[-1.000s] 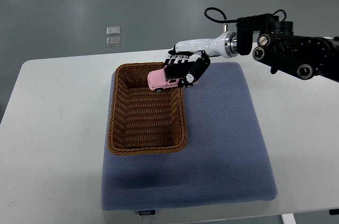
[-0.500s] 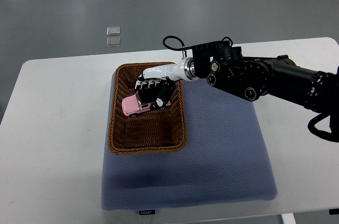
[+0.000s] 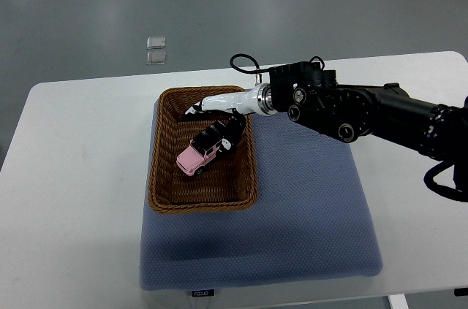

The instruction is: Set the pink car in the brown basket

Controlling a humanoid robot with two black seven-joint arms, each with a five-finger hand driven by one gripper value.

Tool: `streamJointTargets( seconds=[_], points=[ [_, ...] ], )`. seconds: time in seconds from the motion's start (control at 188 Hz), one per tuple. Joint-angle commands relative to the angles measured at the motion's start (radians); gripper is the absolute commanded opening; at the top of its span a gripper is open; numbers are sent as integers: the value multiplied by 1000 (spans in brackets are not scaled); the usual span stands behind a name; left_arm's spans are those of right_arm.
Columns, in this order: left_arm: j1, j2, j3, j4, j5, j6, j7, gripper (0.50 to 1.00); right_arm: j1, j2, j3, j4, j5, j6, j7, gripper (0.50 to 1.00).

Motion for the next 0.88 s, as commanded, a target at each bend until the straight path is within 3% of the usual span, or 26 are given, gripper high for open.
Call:
streamJointTargets(
  seconds=[0.0, 0.133, 0.239, 0.356, 0.457, 0.681, 0.878],
  points=[
    [0, 0, 0, 0, -1, 1, 0, 1000, 25, -36, 75, 0, 36, 1, 0, 911],
    [1, 0, 0, 2, 0, 1, 0, 1000, -2, -138, 257, 13, 140, 1, 6, 911],
    [1, 0, -2, 2, -1, 1, 0, 1000, -126, -204, 467, 19, 301, 2, 34, 911],
    [1, 0, 0, 2, 0, 1, 0, 1000, -297, -193, 760, 34, 553, 1, 103, 911],
    [1, 0, 0, 2, -1, 3, 0, 1000, -413, -188, 926, 28, 726, 1, 115, 911],
    [1, 0, 0, 2, -1, 6, 0, 1000, -512, -147, 995, -53, 981, 13, 117, 911],
    [1, 0, 0, 2, -1, 7, 0, 1000, -569, -118, 989, -55, 1004, 19, 118, 911]
  ],
)
